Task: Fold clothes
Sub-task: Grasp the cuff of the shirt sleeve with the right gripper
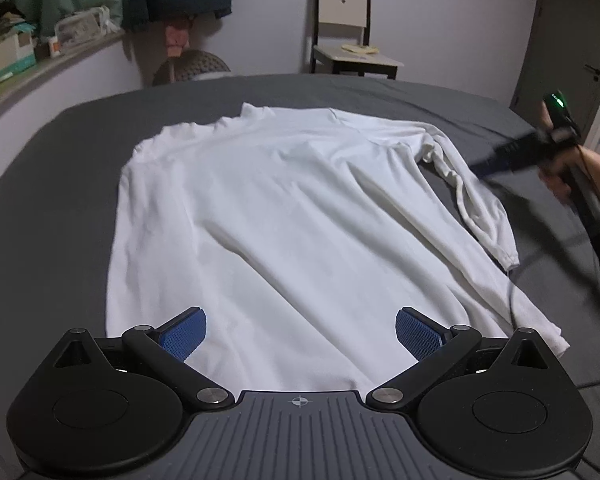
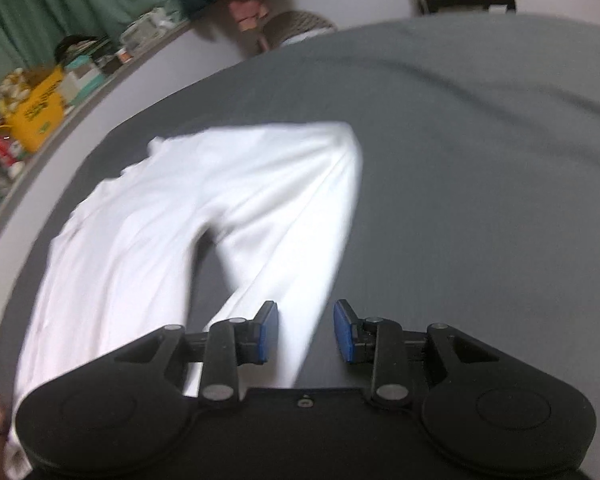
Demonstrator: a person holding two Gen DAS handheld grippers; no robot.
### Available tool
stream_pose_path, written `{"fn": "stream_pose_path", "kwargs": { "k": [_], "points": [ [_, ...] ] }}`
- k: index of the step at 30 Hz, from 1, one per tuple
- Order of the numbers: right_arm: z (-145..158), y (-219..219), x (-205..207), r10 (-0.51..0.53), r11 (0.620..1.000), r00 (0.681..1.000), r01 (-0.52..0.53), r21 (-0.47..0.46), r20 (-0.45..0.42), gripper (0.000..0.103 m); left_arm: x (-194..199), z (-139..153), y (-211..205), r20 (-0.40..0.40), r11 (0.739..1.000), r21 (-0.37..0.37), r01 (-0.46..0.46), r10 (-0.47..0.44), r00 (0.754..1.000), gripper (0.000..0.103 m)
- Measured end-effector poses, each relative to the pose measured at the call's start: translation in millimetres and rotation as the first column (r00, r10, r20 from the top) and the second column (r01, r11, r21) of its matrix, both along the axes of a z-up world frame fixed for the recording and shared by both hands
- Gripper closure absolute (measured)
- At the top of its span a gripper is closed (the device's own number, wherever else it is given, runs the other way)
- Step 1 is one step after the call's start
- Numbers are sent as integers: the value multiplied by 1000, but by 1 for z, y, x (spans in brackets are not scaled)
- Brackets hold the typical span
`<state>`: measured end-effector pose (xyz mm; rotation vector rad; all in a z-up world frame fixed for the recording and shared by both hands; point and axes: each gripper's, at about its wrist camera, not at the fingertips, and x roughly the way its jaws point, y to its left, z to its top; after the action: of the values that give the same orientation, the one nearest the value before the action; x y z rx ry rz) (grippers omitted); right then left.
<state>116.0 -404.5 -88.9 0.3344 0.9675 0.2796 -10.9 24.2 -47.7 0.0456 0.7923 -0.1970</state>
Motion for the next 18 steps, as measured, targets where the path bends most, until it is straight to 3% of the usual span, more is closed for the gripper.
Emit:
{"fn": "stream_pose_path", "kwargs": {
  "k": [1,2,3,5,7,9,12,15,17,18],
  "points": [
    [-1,6,-5,4,1000,1000,-4,-21,2,82,-2,1,0,4,1000,3,4,-4,1000,0],
    [0,10,-10,0,999,1000,1,-51,20,97,-5,2,-1,8,1000,14,12,-12,1000,0],
    [1,13,-14,-8,997,999,10,-72,35,100,-7,2,-2,13,999,25,21,-22,1000,0],
    [7,9,-17,-50,995,998,54,-83,45,101,-12,2,-3,18,998,50,43,-44,999,0],
    [22,-4,-20,-120,975,988,135,-179,93,101,-15,2,-4,19,997,62,51,-52,998,0],
    [36,-21,-15,-166,928,974,207,-308,156,101,-16,2,-2,17,997,55,55,-56,998,0],
    [43,-58,3,-221,873,957,279,-399,186,100,-15,2,0,22,997,46,61,-62,998,0],
    [32,-90,13,-241,918,965,262,-298,106,86,-14,1,3,17,998,35,51,-51,999,0],
    [31,-108,2,-310,916,945,327,-233,107,69,-13,1,5,11,999,26,37,-37,999,0],
    [30,-116,-6,-340,917,935,354,-185,105,69,-13,1,6,7,999,21,32,-32,999,0]
  ]
}}
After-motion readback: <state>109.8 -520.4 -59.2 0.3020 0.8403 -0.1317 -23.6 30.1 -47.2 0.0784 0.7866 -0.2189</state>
